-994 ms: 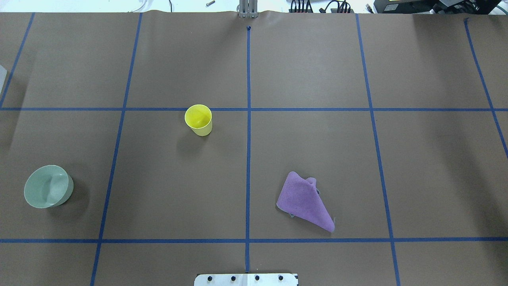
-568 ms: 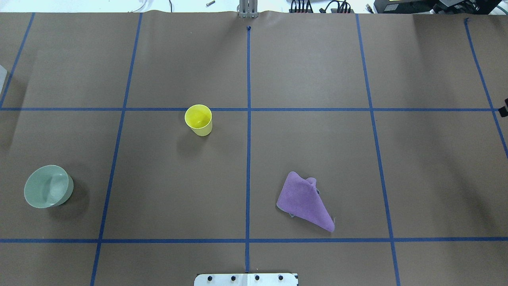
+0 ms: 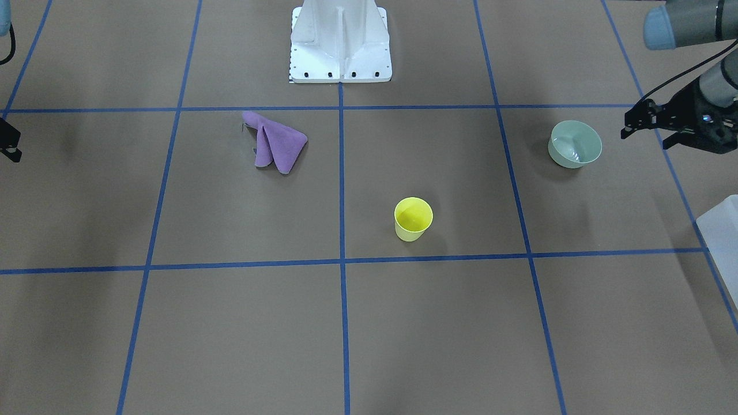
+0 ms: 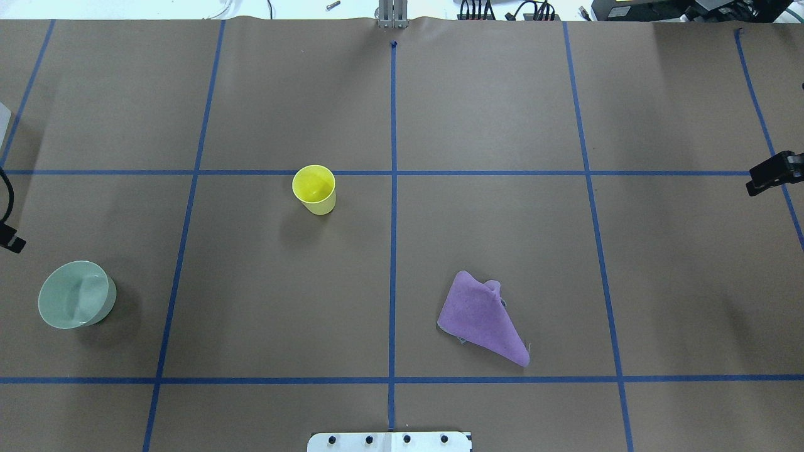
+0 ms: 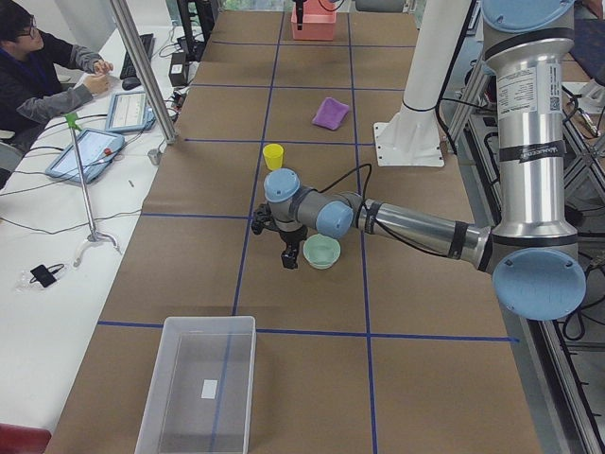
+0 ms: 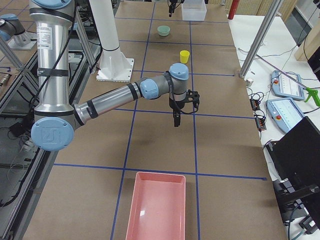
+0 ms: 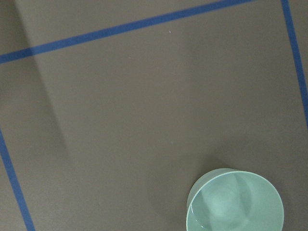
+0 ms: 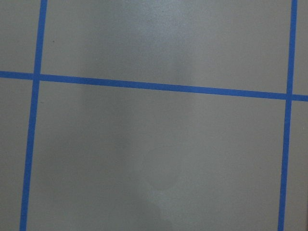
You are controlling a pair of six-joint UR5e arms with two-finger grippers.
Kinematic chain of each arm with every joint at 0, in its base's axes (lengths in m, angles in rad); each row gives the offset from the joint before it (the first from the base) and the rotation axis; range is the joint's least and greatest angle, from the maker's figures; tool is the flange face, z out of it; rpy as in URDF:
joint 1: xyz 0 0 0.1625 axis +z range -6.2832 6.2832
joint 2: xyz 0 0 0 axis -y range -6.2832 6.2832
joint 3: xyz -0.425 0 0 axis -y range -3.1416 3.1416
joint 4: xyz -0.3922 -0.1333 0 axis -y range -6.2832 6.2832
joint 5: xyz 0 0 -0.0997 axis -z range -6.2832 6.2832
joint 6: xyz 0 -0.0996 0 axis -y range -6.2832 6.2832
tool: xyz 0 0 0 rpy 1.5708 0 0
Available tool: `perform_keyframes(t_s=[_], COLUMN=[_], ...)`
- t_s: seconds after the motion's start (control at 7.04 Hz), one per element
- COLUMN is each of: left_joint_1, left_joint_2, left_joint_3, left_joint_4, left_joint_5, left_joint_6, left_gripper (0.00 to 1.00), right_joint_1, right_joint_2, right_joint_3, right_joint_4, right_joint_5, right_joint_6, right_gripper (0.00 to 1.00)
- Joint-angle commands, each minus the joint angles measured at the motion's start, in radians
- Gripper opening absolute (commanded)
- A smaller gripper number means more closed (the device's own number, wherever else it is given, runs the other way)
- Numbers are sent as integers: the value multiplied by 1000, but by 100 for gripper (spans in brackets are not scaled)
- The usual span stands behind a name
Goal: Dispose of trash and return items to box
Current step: 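Reach the left gripper down to the pale green bowl and grasp it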
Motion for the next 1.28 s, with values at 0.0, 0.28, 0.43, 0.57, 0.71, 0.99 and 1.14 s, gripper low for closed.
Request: perform_keyframes(t_s=[0.0, 0.28, 0.43, 0.57, 0.71, 0.99, 1.14], left_joint_1=[128, 150, 154, 156, 156, 153, 148], left_joint_2=[27, 29, 30, 30, 30, 30, 32], left_joint_3=[156, 187, 187, 187, 187, 175, 155], left_joint_4=[-361, -433, -435, -437, -438, -437, -432], left_joint_5=[44, 36, 34, 34, 34, 30, -23], left_joint_6=[-232, -264, -264, -262, -262, -261, -259], left_gripper=[99, 85, 17, 0, 0, 0, 0], right_joint_1=[-3, -4, -4, -4, -4, -4, -7], right_joint_2=[-1, -1, -1, 1, 4, 7, 11], right_joint_3=[-1, 1, 1, 1, 1, -1, -2], right_joint_4=[3, 2, 3, 3, 2, 2, 2], right_joint_5=[-4, -2, -2, -2, -2, -2, -2], right_joint_6=[5, 5, 5, 5, 5, 5, 6], right_gripper=[100, 100, 100, 100, 100, 100, 100])
